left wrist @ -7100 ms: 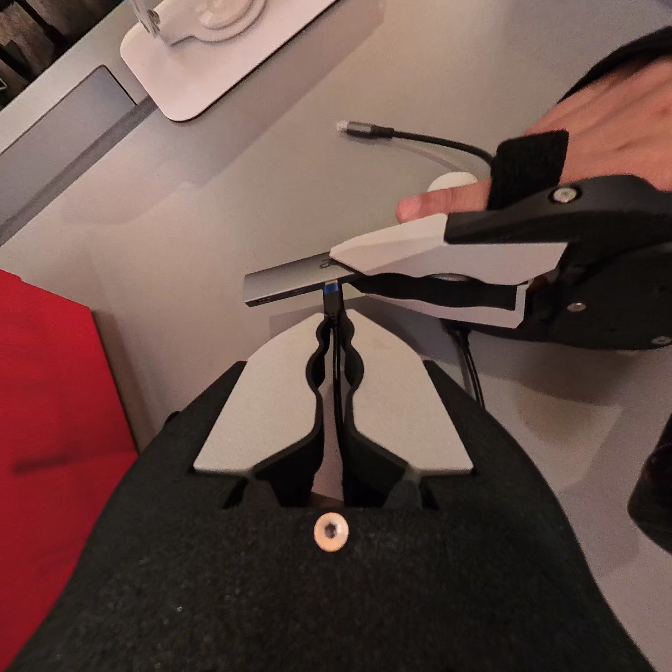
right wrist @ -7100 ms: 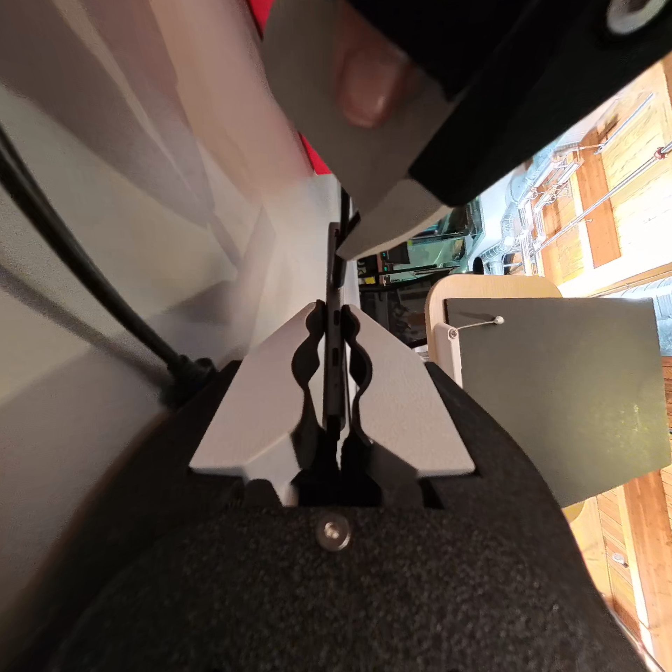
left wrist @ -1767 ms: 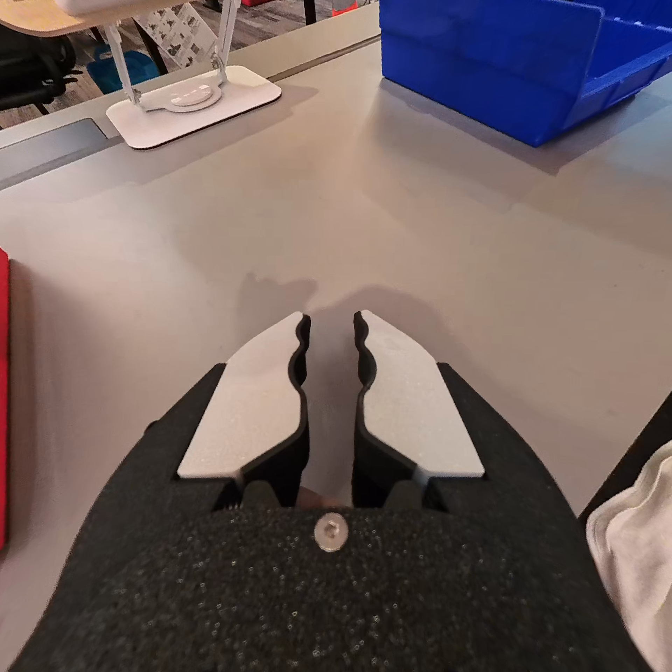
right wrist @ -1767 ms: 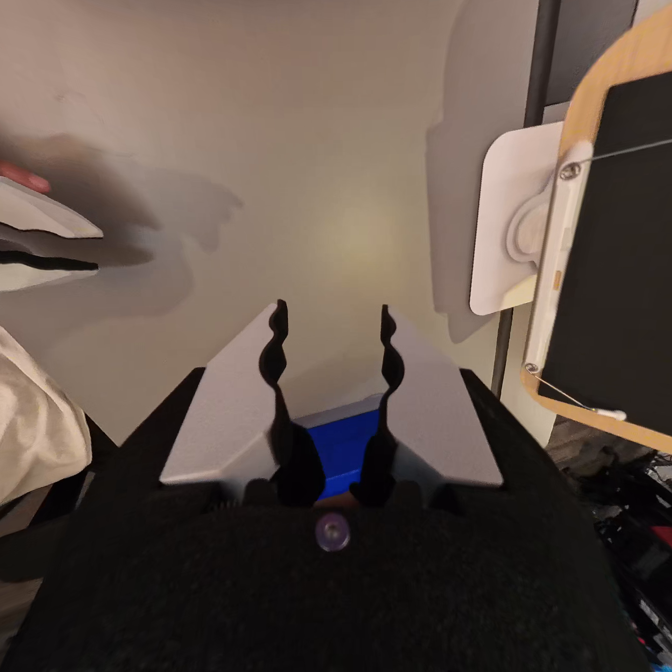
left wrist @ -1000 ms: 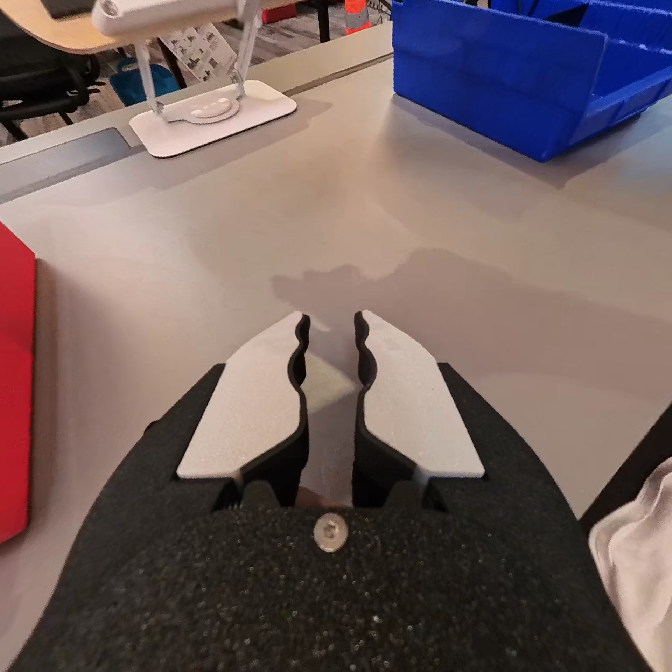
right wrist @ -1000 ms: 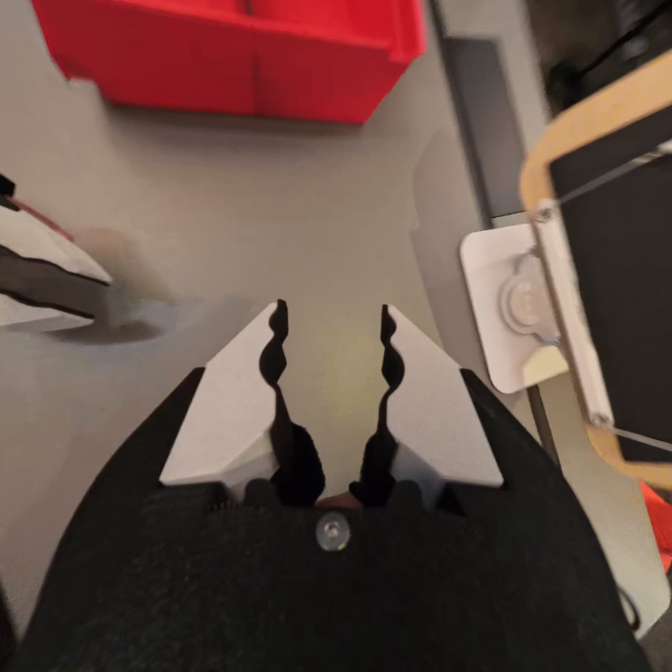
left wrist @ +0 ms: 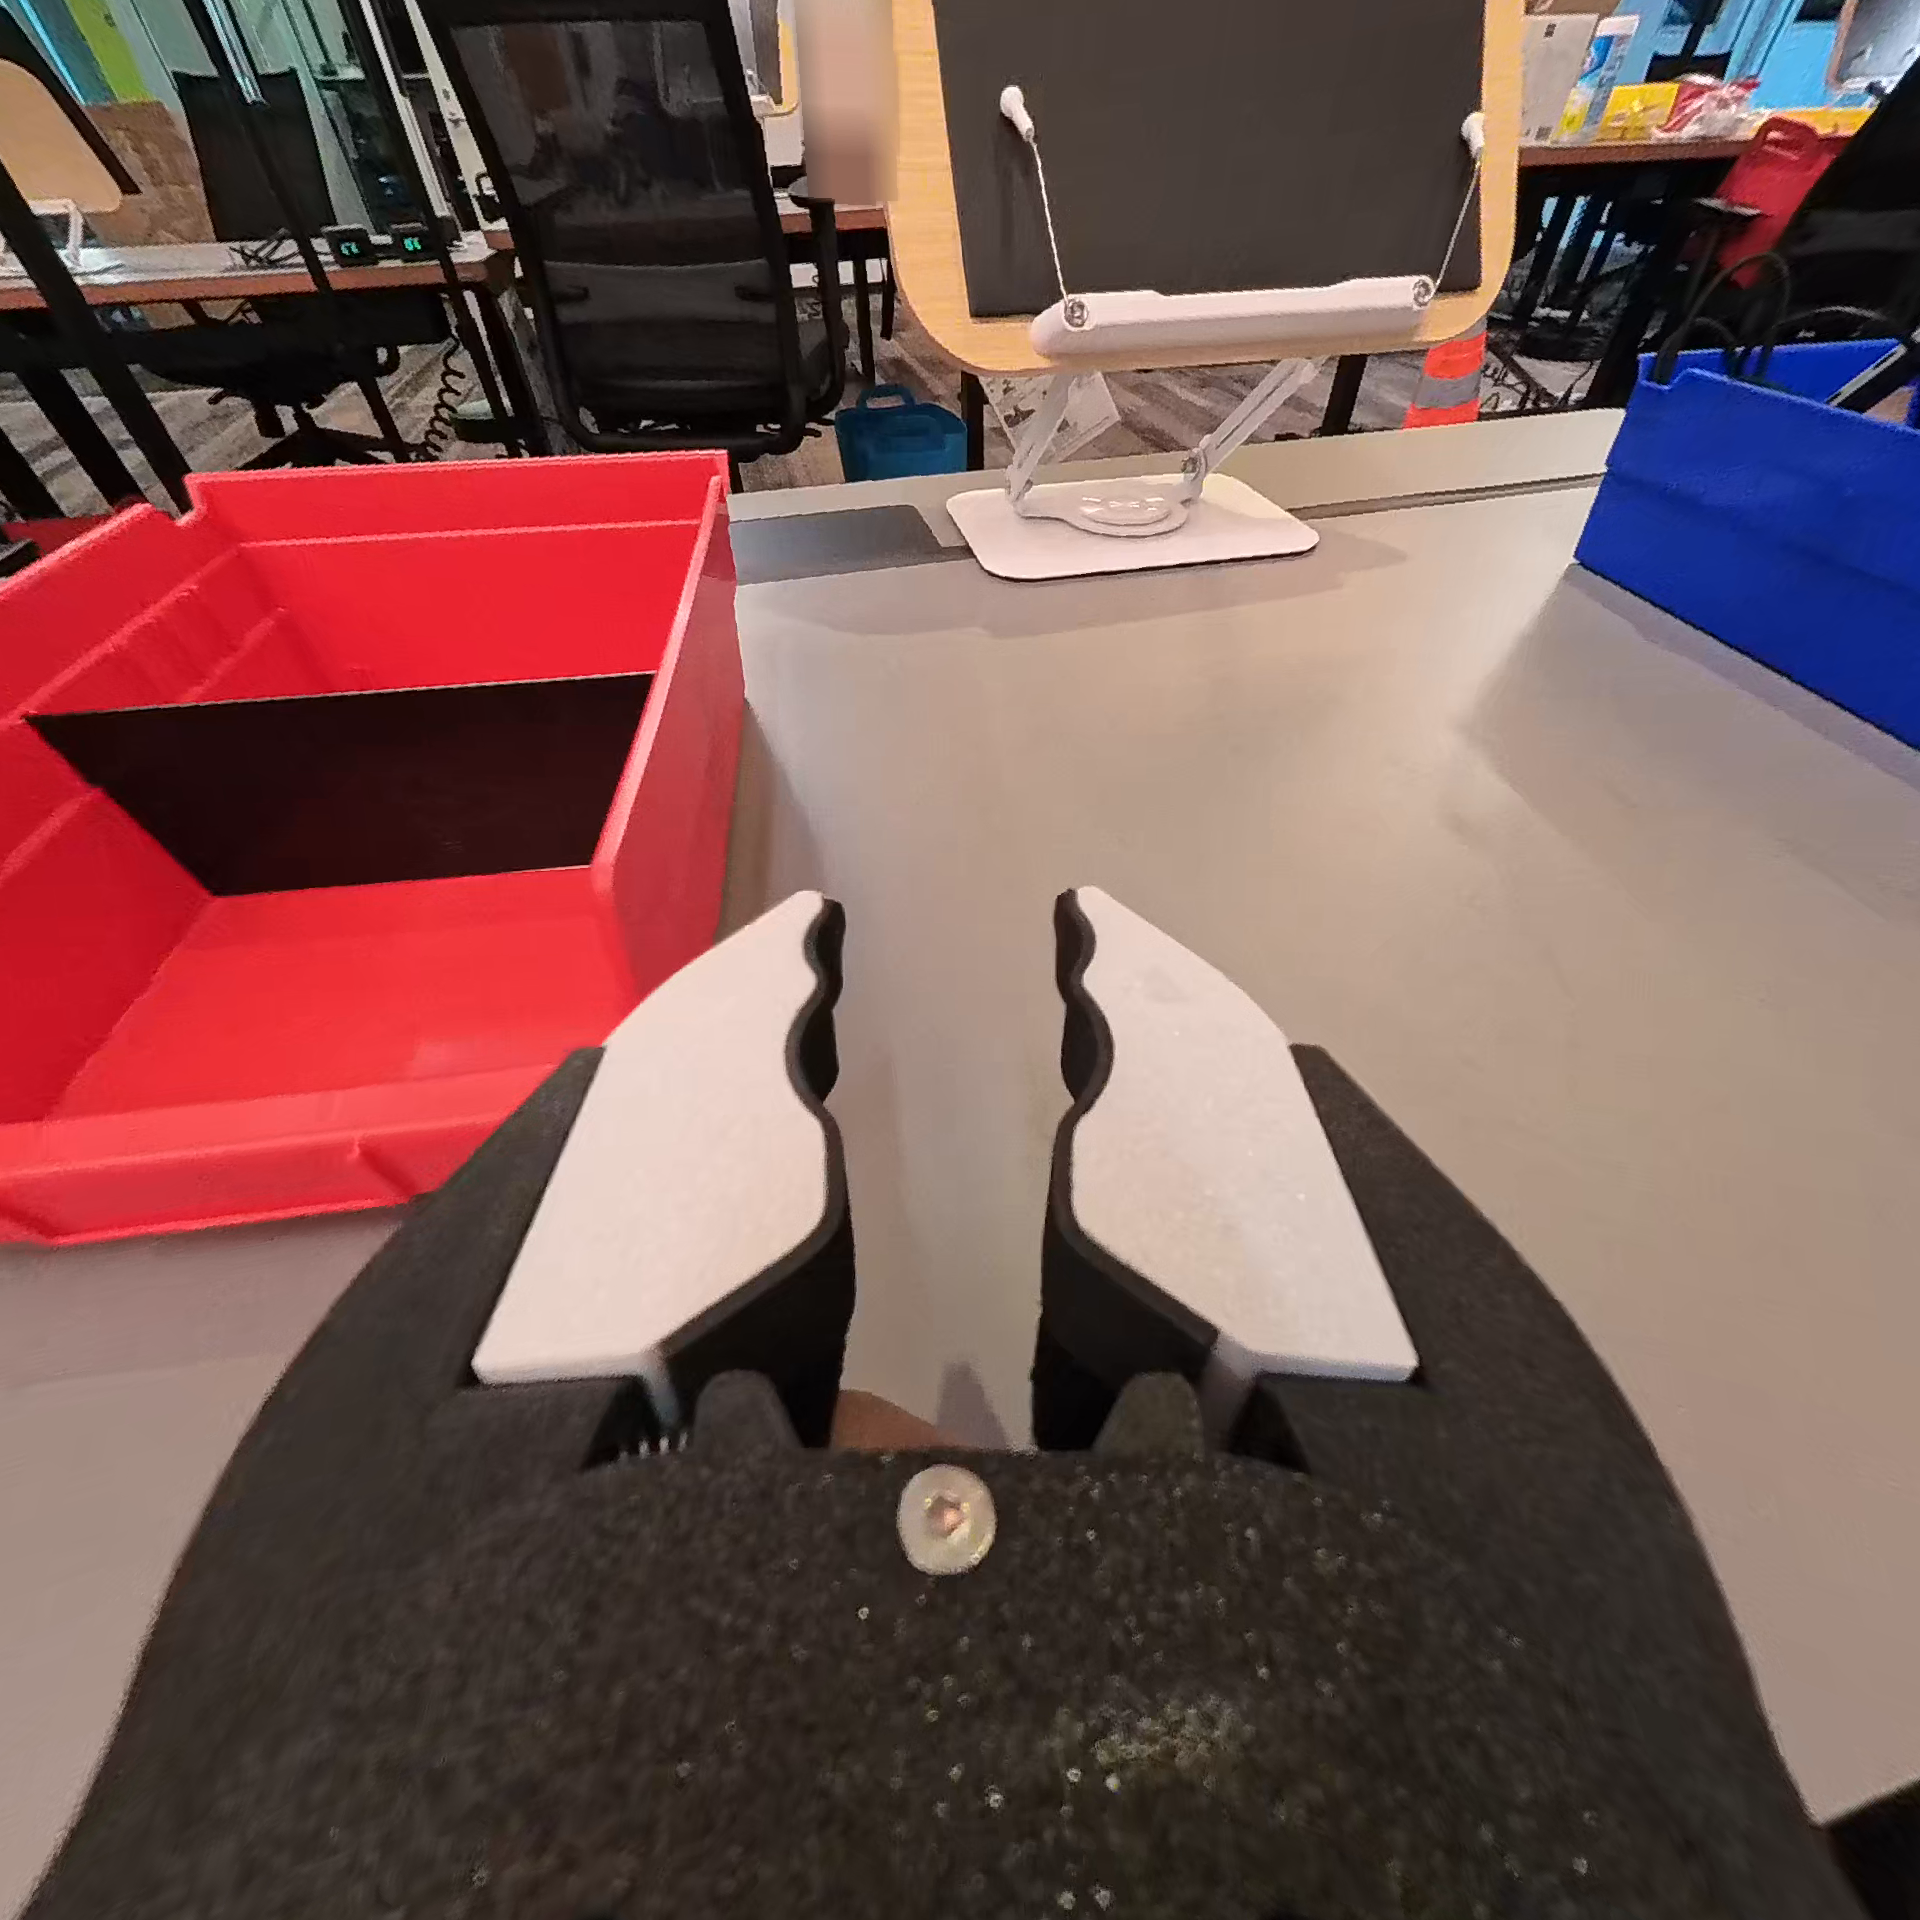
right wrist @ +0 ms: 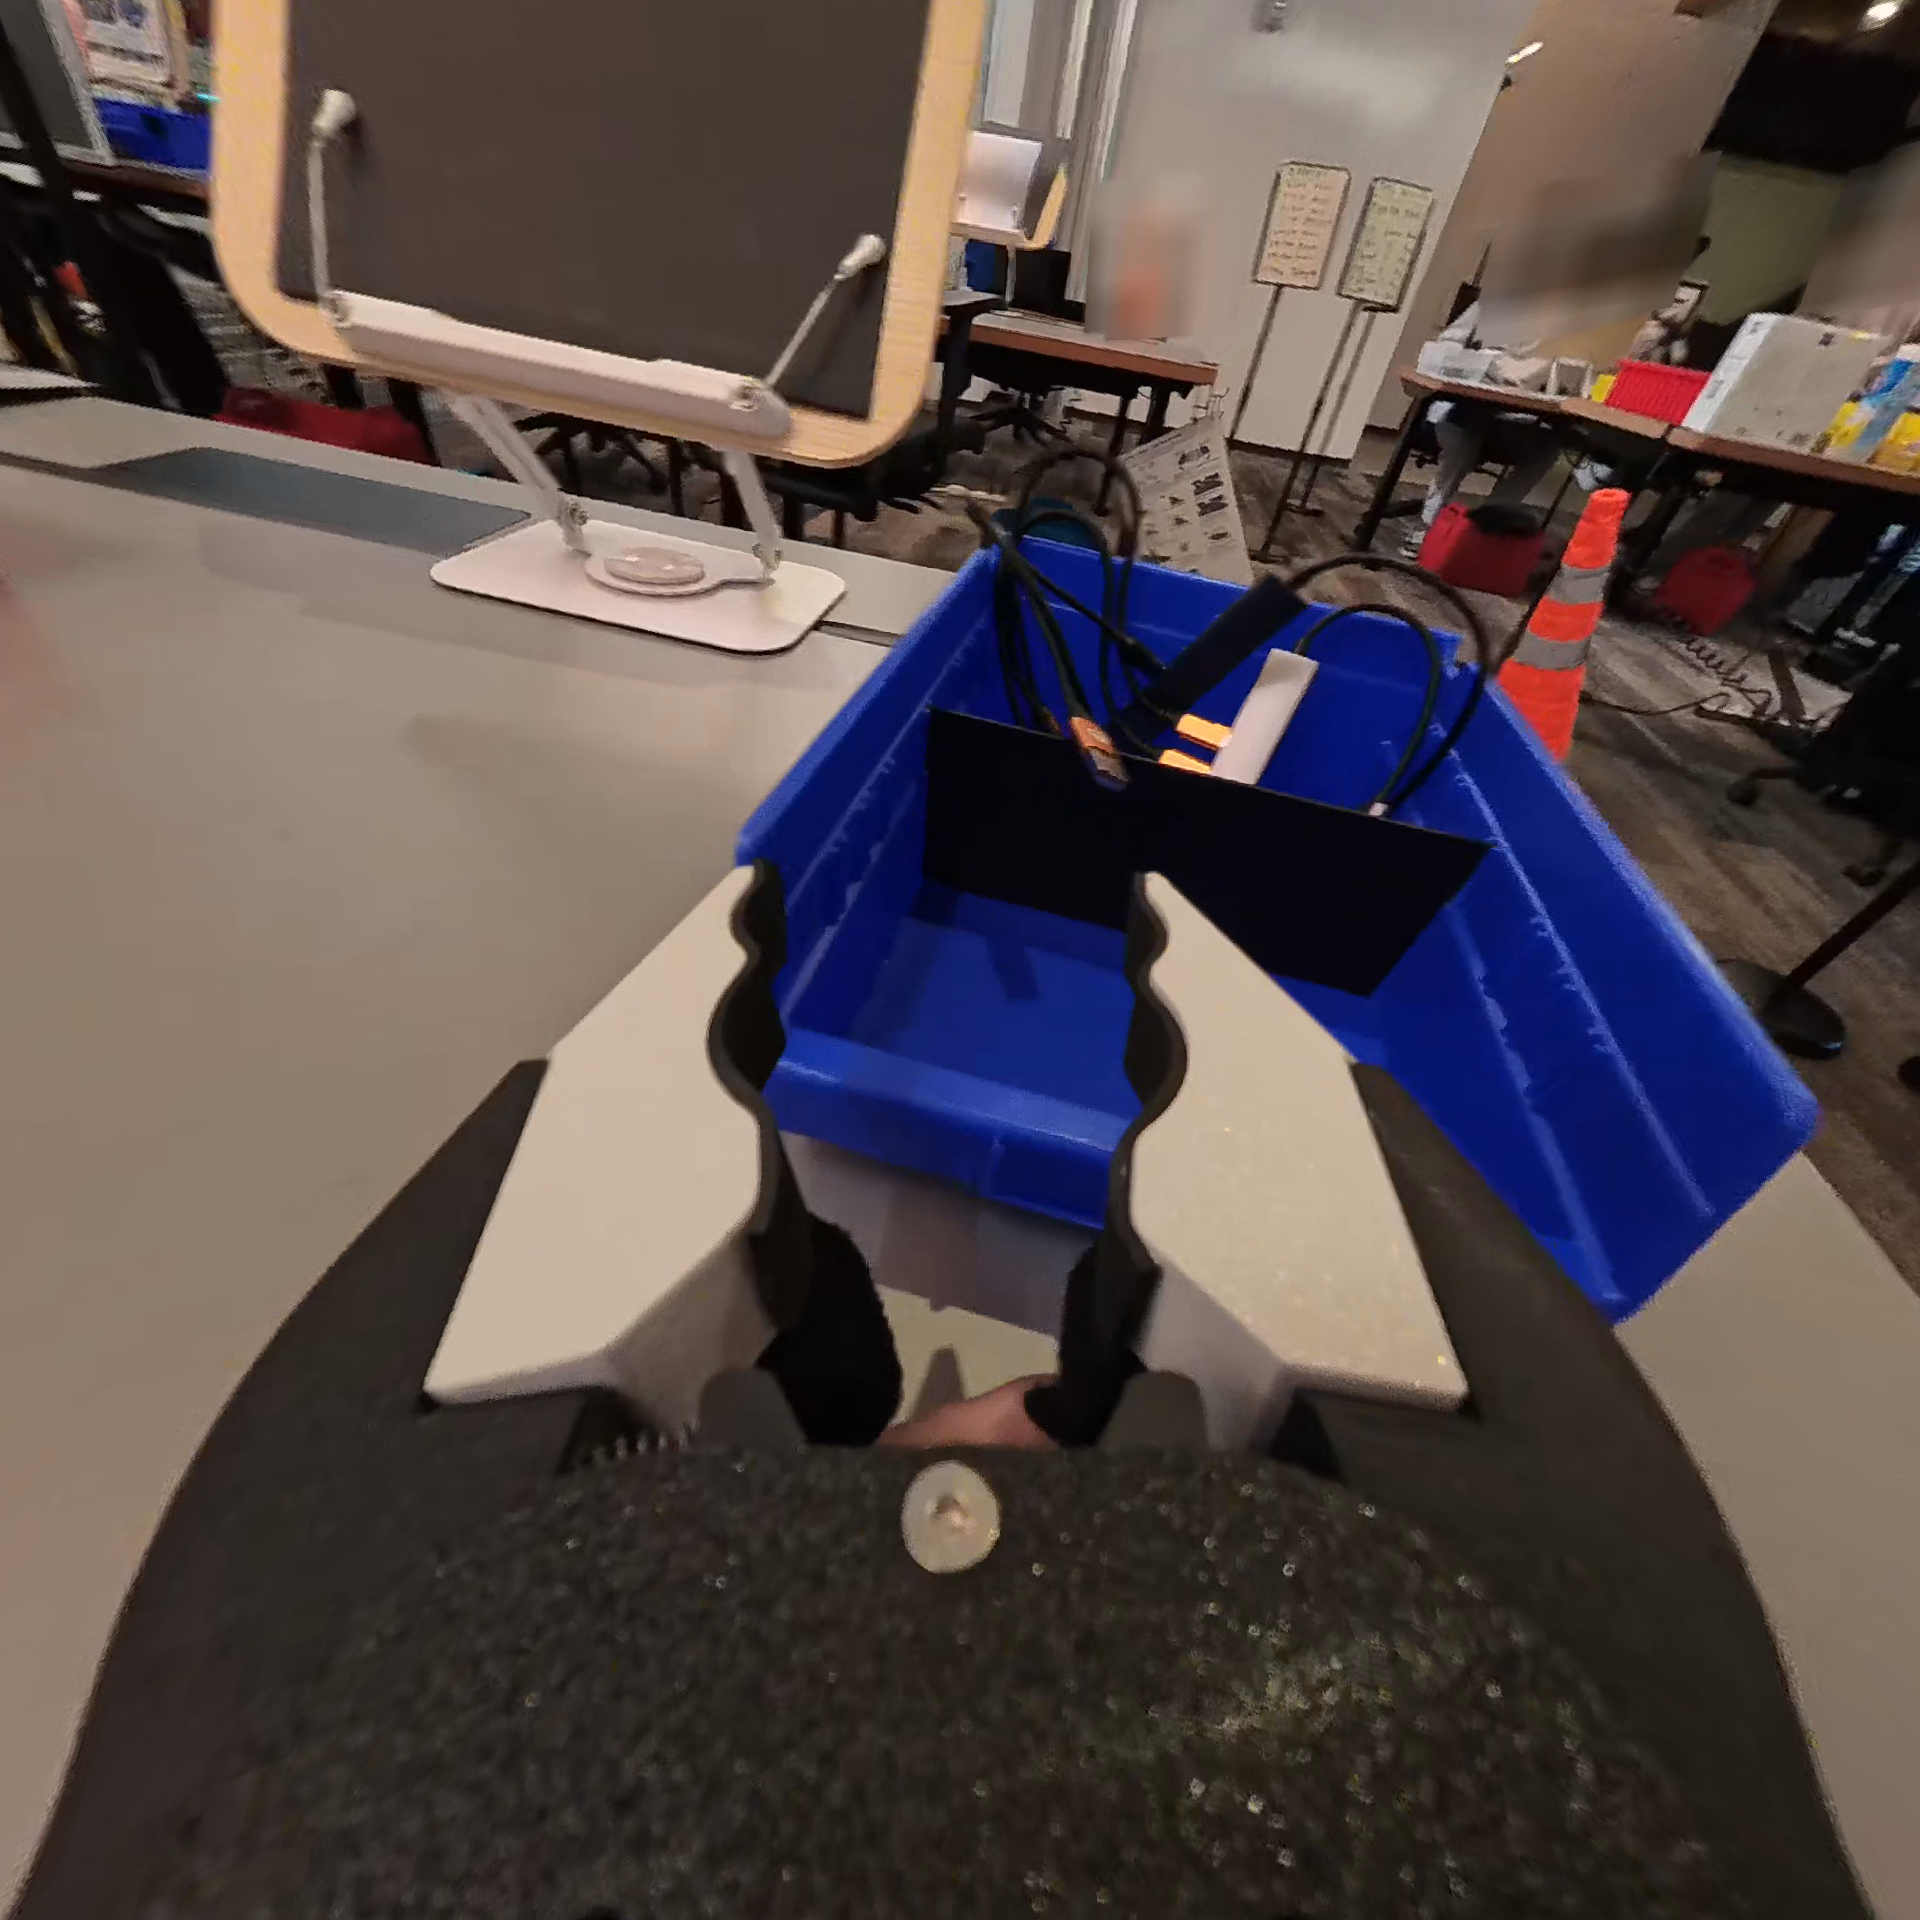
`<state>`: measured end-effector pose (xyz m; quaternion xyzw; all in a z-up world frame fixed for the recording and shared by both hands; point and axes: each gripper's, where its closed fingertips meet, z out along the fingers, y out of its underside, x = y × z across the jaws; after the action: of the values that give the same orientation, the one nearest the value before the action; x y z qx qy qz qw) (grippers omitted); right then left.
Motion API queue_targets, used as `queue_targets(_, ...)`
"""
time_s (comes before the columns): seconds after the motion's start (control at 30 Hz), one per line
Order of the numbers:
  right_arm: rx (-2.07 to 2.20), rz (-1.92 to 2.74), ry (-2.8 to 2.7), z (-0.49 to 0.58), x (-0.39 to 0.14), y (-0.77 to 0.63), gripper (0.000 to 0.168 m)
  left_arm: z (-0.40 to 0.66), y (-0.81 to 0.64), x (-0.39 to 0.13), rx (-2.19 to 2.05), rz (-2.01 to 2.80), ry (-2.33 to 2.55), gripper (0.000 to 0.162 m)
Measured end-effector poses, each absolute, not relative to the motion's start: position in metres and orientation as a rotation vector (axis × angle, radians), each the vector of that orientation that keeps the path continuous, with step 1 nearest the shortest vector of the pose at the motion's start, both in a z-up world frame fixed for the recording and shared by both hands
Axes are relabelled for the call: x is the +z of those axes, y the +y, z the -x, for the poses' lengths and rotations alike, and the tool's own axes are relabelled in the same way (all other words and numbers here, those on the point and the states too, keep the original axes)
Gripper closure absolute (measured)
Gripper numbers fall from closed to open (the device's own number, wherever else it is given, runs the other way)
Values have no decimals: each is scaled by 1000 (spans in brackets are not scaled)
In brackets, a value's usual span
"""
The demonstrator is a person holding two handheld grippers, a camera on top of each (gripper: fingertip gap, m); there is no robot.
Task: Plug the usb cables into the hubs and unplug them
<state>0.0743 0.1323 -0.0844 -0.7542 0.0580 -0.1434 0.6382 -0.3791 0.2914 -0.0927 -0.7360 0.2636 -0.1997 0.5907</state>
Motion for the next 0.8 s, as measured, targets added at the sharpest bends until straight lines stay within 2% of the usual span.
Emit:
queue_targets(0.07, -245, 1763, 69, -53, -94, 139, 106, 377, 289, -93, -477, 1713, 616, 123)
queue_targets(0.3, -165, 1942, 54, -10, -125, 188, 83, 359, 277, -96, -463, 1689, 701, 121)
queue_targets(0.37, -145, 1949, 31, -1, -125, 191, 87, 344, 266, -102, -502, 1701, 760, 115)
queue_targets(0.43, -44, 1937, -26, 18, -122, 186, 99, 323, 253, -110, -528, 1724, 827, 111)
queue_targets(0.47, 5, 1921, -57, 27, -118, 180, 111, 307, 244, -112, -552, 1731, 859, 111)
queue_targets(0.6, -133, 1760, 38, 6, -80, 144, 104, 215, 195, -117, -747, 1765, 1030, 109)
queue_targets(0.67, -322, 1669, 247, -44, -61, 117, 117, 167, 177, -116, -755, 1736, 1121, 110)
queue_targets(0.73, -444, 1675, 487, -97, -66, 92, 121, 119, 170, -112, -760, 1716, 1154, 111)
queue_targets(0.8, -483, 1735, 613, -131, -88, 78, 111, 75, 179, -105, -768, 1725, 1106, 112)
